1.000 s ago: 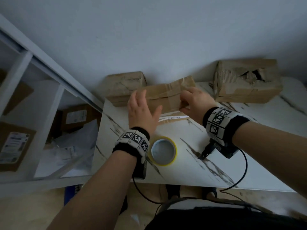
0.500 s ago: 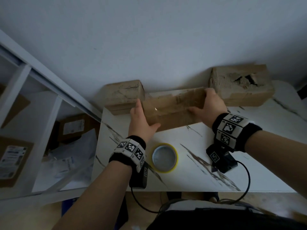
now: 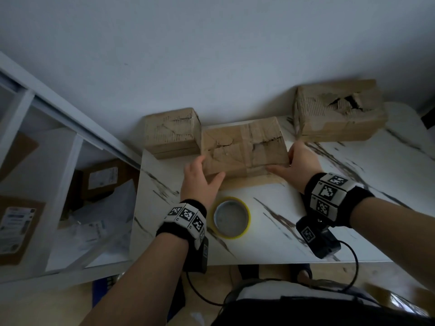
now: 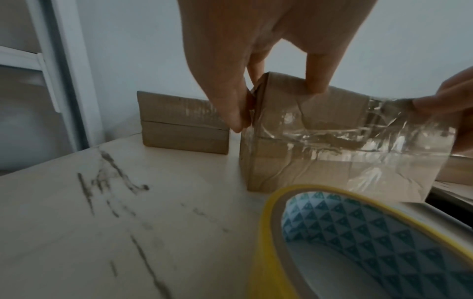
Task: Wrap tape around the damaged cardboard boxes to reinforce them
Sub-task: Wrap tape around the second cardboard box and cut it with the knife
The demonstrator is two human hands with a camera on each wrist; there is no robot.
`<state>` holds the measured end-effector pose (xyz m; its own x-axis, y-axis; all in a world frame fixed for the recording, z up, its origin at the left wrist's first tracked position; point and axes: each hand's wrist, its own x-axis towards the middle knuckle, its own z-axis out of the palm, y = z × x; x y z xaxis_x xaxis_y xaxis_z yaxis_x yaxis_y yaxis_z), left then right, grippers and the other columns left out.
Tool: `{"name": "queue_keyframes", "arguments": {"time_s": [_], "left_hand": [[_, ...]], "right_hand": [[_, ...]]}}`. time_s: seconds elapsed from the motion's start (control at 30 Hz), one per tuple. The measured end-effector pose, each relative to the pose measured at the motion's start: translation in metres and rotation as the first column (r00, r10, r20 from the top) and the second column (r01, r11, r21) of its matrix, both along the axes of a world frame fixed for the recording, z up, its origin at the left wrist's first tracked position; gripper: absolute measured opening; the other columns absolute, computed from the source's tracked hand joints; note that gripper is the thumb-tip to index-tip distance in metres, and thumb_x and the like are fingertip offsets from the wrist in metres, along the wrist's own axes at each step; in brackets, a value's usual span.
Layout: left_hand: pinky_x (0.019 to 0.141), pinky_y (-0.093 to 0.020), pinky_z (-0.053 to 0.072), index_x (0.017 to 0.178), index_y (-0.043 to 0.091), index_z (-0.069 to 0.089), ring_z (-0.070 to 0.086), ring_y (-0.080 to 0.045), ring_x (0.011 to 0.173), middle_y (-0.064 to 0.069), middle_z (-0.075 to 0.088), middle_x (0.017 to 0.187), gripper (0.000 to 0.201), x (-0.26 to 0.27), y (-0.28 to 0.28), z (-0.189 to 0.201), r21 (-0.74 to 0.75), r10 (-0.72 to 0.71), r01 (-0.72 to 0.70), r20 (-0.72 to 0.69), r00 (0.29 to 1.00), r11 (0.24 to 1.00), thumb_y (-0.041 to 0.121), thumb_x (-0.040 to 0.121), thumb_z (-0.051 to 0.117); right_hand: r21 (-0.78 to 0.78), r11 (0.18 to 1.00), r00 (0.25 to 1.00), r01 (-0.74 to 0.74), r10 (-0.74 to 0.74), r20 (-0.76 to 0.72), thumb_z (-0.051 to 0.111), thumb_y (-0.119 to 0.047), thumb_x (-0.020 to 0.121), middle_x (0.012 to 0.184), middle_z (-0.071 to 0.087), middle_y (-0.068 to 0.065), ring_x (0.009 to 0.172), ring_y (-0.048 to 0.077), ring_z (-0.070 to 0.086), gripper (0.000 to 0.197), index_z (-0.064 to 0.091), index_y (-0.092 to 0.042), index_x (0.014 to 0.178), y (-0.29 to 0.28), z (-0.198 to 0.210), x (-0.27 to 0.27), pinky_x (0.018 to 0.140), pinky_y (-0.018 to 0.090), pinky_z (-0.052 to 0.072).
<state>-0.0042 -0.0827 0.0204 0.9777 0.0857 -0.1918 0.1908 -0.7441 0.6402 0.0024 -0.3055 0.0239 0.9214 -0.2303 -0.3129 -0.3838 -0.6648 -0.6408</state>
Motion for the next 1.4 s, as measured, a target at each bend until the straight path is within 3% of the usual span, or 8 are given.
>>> {"name": "queue_keyframes", "arguments": {"time_s": [0.3, 0.4, 0.53, 0.67, 0.83, 1.03, 1.13, 1.4], "left_hand": [[0.075, -0.036, 0.046, 0.105, 0.004, 0.048, 0.052, -0.030, 0.090, -0.011, 0.042, 0.109, 0.043, -0.042, 0.005, -0.023, 0.196, -0.036, 0.008, 0.135, 0.990, 0.981, 0.036, 0.083, 0.066], [0.072, -0.029, 0.040, 0.092, 0.019, 0.050, 0.051, -0.021, 0.088, 0.002, 0.043, 0.094, 0.039, -0.059, -0.003, -0.021, 0.258, -0.326, 0.330, -0.059, 0.944, 0.908, 0.056, 0.081, 0.059], [0.083, -0.033, 0.045, 0.109, 0.019, 0.058, 0.055, -0.020, 0.101, 0.001, 0.058, 0.110, 0.050, -0.064, -0.022, -0.027, 0.361, -0.542, 0.650, -0.363, 0.758, 0.668, 0.061, 0.082, 0.055], [0.062, -0.027, 0.039, 0.074, 0.019, 0.050, 0.055, -0.021, 0.076, 0.002, 0.052, 0.074, 0.027, -0.066, -0.029, -0.030, 0.306, -0.471, 0.570, -0.341, 0.813, 0.763, 0.042, 0.089, 0.053], [0.058, -0.027, 0.031, 0.058, 0.023, 0.040, 0.043, -0.014, 0.060, 0.005, 0.040, 0.059, 0.036, -0.057, -0.023, -0.018, 0.114, -0.360, 0.395, -0.246, 0.900, 0.911, 0.028, 0.088, 0.058], [0.073, -0.021, 0.047, 0.098, -0.002, 0.068, 0.061, -0.008, 0.074, -0.008, 0.065, 0.082, 0.015, -0.042, -0.015, 0.007, -0.436, -0.204, 0.082, -0.241, 0.949, 0.896, 0.007, 0.086, 0.065], [0.069, -0.009, 0.047, 0.102, 0.007, 0.065, 0.061, 0.009, 0.067, 0.004, 0.065, 0.082, 0.016, -0.037, -0.018, 0.023, -0.507, -0.243, 0.101, -0.221, 0.945, 0.856, 0.002, 0.088, 0.060], [0.084, -0.025, 0.050, 0.101, 0.019, 0.061, 0.061, -0.010, 0.093, 0.003, 0.064, 0.100, 0.028, -0.020, -0.025, 0.058, -0.441, -0.165, 0.135, -0.031, 0.986, 0.887, 0.010, 0.078, 0.075]], "right_hand": [[0.003, 1.000, 0.995, 0.001, -0.001, -0.103, 0.082, -0.045, 0.066, 0.082, 0.044, 0.000, 0.076, 0.019, 0.045, 0.061, 0.040, -0.010, 0.094, -0.001, -0.017, -0.008, 0.050, 0.025, 0.028], [-0.068, 0.993, 0.976, -0.096, 0.081, -0.204, 0.082, -0.048, 0.064, 0.089, 0.046, 0.002, 0.081, 0.019, 0.045, 0.067, 0.042, -0.008, 0.100, -0.004, -0.022, -0.013, 0.061, 0.028, 0.035], [-0.097, 0.971, 0.947, -0.217, 0.185, -0.264, 0.076, -0.048, 0.072, 0.106, 0.053, 0.007, 0.094, 0.026, 0.053, 0.074, 0.044, -0.005, 0.123, -0.004, -0.031, -0.024, 0.070, 0.027, 0.038], [-0.073, 0.968, 0.941, -0.240, 0.213, -0.264, 0.072, -0.040, 0.079, 0.112, 0.055, 0.012, 0.095, 0.028, 0.054, 0.060, 0.043, -0.005, 0.119, -0.002, -0.029, -0.031, 0.071, 0.027, 0.037], [-0.009, 0.941, 0.902, -0.338, 0.321, -0.288, 0.069, -0.034, 0.083, 0.091, 0.051, 0.005, 0.082, 0.020, 0.053, 0.035, 0.039, -0.021, 0.071, -0.001, -0.021, -0.035, 0.054, 0.019, 0.035], [0.349, 0.879, 0.840, -0.325, 0.437, -0.322, 0.067, -0.032, 0.085, 0.074, 0.065, 0.002, 0.068, 0.011, 0.061, 0.024, 0.066, -0.008, 0.084, 0.002, 0.006, -0.033, 0.063, 0.019, 0.051], [0.626, 0.755, 0.805, -0.193, 0.487, -0.339, 0.068, -0.020, 0.085, 0.081, 0.069, 0.002, 0.076, 0.013, 0.063, 0.015, 0.069, -0.006, 0.091, 0.001, 0.020, -0.030, 0.074, 0.025, 0.053], [0.704, 0.697, 0.941, -0.138, 0.314, -0.126, 0.069, 0.000, 0.079, 0.090, 0.067, 0.014, 0.078, 0.021, 0.063, 0.014, 0.067, 0.000, 0.093, 0.007, 0.057, -0.014, 0.072, 0.021, 0.055]]}}
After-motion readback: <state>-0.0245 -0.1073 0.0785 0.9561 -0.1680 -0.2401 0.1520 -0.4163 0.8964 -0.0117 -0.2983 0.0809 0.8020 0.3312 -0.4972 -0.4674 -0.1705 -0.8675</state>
